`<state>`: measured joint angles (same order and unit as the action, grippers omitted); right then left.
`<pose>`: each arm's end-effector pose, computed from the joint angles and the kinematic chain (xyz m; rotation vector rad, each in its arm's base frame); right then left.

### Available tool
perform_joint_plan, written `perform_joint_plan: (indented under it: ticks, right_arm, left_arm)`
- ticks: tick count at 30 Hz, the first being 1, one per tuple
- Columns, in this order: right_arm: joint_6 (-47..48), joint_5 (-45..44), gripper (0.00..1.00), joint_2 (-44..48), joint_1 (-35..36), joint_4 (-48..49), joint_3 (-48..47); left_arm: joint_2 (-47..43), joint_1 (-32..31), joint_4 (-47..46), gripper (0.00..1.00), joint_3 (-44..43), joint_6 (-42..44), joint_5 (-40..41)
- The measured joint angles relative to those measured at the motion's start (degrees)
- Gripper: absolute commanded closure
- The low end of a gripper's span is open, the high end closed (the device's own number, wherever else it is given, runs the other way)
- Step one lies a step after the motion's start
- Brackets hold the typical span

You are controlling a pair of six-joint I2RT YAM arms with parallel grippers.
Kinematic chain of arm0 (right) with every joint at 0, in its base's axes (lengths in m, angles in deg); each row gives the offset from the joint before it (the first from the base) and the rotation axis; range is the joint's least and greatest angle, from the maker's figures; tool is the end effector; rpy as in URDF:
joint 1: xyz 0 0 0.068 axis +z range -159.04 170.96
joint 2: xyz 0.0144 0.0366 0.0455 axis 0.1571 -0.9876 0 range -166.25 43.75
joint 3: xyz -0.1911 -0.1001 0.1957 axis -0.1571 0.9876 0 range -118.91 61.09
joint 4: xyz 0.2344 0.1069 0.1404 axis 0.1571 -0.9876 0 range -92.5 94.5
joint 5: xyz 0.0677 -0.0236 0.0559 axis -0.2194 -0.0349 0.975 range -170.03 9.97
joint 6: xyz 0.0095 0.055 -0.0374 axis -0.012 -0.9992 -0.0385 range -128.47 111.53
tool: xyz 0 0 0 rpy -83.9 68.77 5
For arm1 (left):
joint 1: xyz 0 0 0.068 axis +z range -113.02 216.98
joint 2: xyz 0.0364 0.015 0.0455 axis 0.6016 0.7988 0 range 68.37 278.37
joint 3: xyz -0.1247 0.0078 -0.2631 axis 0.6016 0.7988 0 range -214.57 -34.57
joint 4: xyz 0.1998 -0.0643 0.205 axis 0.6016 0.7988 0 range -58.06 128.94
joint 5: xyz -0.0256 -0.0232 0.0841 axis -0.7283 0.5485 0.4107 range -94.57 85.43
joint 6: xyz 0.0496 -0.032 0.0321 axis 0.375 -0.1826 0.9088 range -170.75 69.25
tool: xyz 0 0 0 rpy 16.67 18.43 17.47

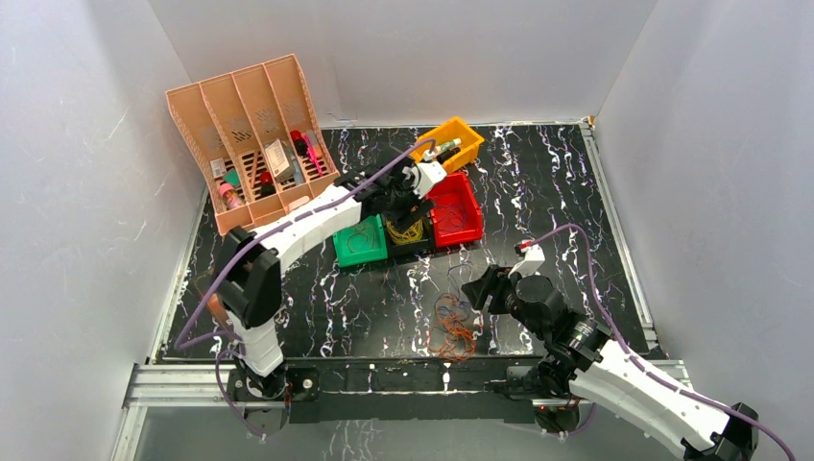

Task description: Untangle the cables

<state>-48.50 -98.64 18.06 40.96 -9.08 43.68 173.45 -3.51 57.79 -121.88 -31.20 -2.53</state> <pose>0.1195 0.1156 0.2089 0.0467 2.0012 0.7211 0.3586 -0.3037 0.2708 1.1531 2.0311 -0.1410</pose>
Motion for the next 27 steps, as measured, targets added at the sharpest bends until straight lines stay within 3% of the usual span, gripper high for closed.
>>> perform_joint_plan:
  ticks: [6,20,27]
  right_arm:
    - [0.0,-0.1,0.30,-0.8,0.0,0.1,0.0]
    - [0.0,-0.1,0.30,-1.8,0.0,0.5,0.0]
    - [0.0,-0.1,0.30,-1.5,0.0,0.4,0.0]
  left_arm:
    - [-4.2,0.0,1.2,0.30,0.6,1.7,-4.4]
    - [-0.7,0.0,4.9,0.33,0.5,3.8,-7.8]
    - [5.3,0.0,5.7,0.39,-0.5,4.4,-6.7]
